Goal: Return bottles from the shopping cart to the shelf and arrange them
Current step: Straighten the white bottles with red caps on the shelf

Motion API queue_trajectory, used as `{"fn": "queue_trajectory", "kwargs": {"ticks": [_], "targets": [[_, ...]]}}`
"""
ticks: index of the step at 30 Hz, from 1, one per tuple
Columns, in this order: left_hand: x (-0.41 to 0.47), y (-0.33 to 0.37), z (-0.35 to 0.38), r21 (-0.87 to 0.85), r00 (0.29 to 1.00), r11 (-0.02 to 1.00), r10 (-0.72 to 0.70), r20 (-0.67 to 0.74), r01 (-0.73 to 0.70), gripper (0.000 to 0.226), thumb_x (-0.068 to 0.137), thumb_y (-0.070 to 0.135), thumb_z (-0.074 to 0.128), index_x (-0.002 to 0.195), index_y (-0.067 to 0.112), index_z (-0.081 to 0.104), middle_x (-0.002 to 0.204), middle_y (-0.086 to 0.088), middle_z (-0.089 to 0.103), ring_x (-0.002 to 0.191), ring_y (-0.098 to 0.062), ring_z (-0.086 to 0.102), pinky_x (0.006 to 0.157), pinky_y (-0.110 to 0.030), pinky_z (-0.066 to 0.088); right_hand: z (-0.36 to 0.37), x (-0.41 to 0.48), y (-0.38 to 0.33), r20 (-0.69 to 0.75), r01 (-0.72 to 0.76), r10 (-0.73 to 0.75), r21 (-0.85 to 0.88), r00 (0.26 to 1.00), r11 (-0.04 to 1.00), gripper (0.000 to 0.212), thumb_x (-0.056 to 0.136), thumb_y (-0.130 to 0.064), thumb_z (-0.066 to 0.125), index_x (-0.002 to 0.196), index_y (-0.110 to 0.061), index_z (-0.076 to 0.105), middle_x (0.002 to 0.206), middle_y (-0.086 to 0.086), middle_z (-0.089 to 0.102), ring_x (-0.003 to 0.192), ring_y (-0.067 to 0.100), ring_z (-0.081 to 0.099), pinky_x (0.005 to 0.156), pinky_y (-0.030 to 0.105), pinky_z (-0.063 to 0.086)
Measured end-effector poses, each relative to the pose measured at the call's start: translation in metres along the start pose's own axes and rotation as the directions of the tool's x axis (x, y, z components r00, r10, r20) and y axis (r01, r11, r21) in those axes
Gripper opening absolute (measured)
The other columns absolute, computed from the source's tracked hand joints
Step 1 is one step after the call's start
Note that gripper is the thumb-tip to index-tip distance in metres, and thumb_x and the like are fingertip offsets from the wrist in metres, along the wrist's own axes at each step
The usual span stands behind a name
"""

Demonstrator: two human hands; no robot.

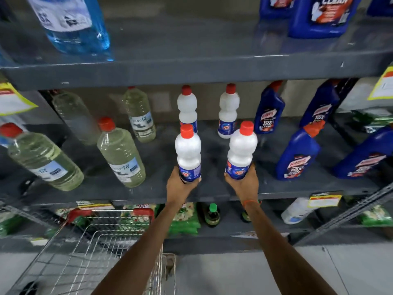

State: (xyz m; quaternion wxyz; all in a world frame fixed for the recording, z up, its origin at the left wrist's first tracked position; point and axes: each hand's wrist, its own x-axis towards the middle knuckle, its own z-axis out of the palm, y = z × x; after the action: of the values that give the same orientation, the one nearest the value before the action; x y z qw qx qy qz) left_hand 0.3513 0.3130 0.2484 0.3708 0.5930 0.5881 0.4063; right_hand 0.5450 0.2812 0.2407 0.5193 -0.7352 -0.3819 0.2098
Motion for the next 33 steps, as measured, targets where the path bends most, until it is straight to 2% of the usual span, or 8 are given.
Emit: {"fn": "queue_trajectory", "kwargs": {"ticks": [6, 19, 22, 24, 26, 28, 30, 33], "targets": [[-0.003, -0.001, 0.002, 0.027, 1.0, 1.0, 0.003, -0.011, -0.003, 0.067, 0.062, 0.027, 0.085, 0.119, 0.013, 0.054, 0.118, -0.006, 0.067, 0.095, -0.01, 0.06, 0.081, -0.025, 0.047, -0.002, -0.001, 0.001, 0.006, 0.002, -0.002, 0.006, 1.0, 1.0, 0.072, 0.061, -0.017, 0.087, 0.123, -0.004, 0.052, 0.122, 0.015, 0.063, 0.109, 0.03, 0.063, 0.093, 0.04, 0.052], [-0.004, -0.002, 0.005, 0.048, 1.0, 0.999, -0.013, -0.004, 0.013, 0.074, 0.059, 0.027, 0.085, 0.123, 0.015, 0.049, 0.12, -0.006, 0.065, 0.105, -0.021, 0.063, 0.085, -0.029, 0.051, -0.003, -0.002, 0.002, 0.041, -0.015, 0.014, 0.038, 0.999, 0.999, 0.07, 0.063, -0.02, 0.086, 0.123, -0.008, 0.051, 0.121, 0.011, 0.064, 0.107, 0.026, 0.063, 0.094, 0.041, 0.054], [-0.006, 0.004, 0.003, 0.026, 1.0, 1.0, -0.012, 0.018, 0.012, 0.079, 0.06, 0.021, 0.085, 0.127, 0.014, 0.044, 0.126, -0.008, 0.06, 0.112, -0.023, 0.06, 0.092, -0.033, 0.052, -0.004, -0.003, -0.002, 0.075, -0.022, 0.017, 0.072, 0.997, 0.997, 0.089, 0.06, -0.025, 0.088, 0.134, -0.009, 0.041, 0.134, 0.011, 0.056, 0.119, 0.026, 0.057, 0.101, 0.042, 0.05], [-0.008, 0.009, 0.0, -0.006, 1.0, 1.0, 0.021, 0.006, -0.021, 0.097, 0.056, 0.028, 0.087, 0.136, 0.015, 0.033, 0.139, -0.008, 0.049, 0.125, -0.023, 0.051, 0.101, -0.038, 0.047, -0.005, -0.009, -0.011, 0.013, -0.044, 0.043, 0.146, 0.999, 0.988, 0.113, 0.058, -0.038, 0.088, 0.146, -0.011, 0.023, 0.151, 0.011, 0.036, 0.137, 0.024, 0.039, 0.113, 0.041, 0.038], [-0.015, 0.015, -0.008, 0.02, 0.996, 0.997, 0.077, -0.049, -0.077, 0.115, 0.057, 0.044, 0.083, 0.146, 0.019, 0.014, 0.155, -0.006, 0.026, 0.141, -0.022, 0.029, 0.114, -0.042, 0.033, -0.01, -0.024, -0.029, -0.146, 0.057, -0.033, 0.161, 0.989, 0.985, 0.114, 0.065, -0.052, 0.077, 0.15, -0.008, 0.015, 0.158, 0.012, 0.02, 0.145, 0.017, 0.02, 0.12, 0.033, 0.023], [-0.029, 0.025, -0.022, 0.102, 0.965, 0.969, 0.236, -0.117, -0.225, 0.109, 0.07, 0.049, 0.07, 0.148, 0.016, 0.001, 0.16, -0.004, 0.007, 0.147, -0.016, 0.01, 0.119, -0.033, 0.018, -0.012, -0.044, -0.054, -0.254, 0.283, -0.237, 0.162, 0.938, 0.945, 0.097, 0.079, -0.054, 0.062, 0.149, -0.005, 0.016, 0.158, 0.01, 0.017, 0.145, 0.015, 0.016, 0.121, 0.034, 0.02], [-0.044, 0.037, -0.042, 0.171, 0.901, 0.918, 0.388, -0.197, -0.358, 0.091, 0.085, 0.043, 0.056, 0.148, 0.013, -0.002, 0.16, -0.002, -0.001, 0.148, -0.011, 0.004, 0.119, -0.023, 0.01, -0.001, -0.069, -0.082, -0.256, 0.468, -0.414, 0.206, 0.873, 0.859, 0.073, 0.089, -0.035, 0.056, 0.146, -0.005, 0.021, 0.155, 0.008, 0.022, 0.146, 0.024, 0.022, 0.12, 0.044, 0.025], [-0.047, 0.037, -0.078, 0.208, 0.822, 0.899, 0.438, -0.365, -0.386, 0.076, 0.093, 0.047, 0.036, 0.148, 0.013, -0.003, 0.16, -0.003, -0.001, 0.148, -0.014, 0.004, 0.121, -0.029, 0.011, 0.04, -0.101, -0.121, -0.137, 0.57, -0.555, 0.271, 0.821, 0.776, 0.058, 0.092, -0.02, 0.052, 0.142, -0.004, 0.026, 0.15, 0.013, 0.03, 0.143, 0.027, 0.027, 0.12, 0.033, 0.024]]}}
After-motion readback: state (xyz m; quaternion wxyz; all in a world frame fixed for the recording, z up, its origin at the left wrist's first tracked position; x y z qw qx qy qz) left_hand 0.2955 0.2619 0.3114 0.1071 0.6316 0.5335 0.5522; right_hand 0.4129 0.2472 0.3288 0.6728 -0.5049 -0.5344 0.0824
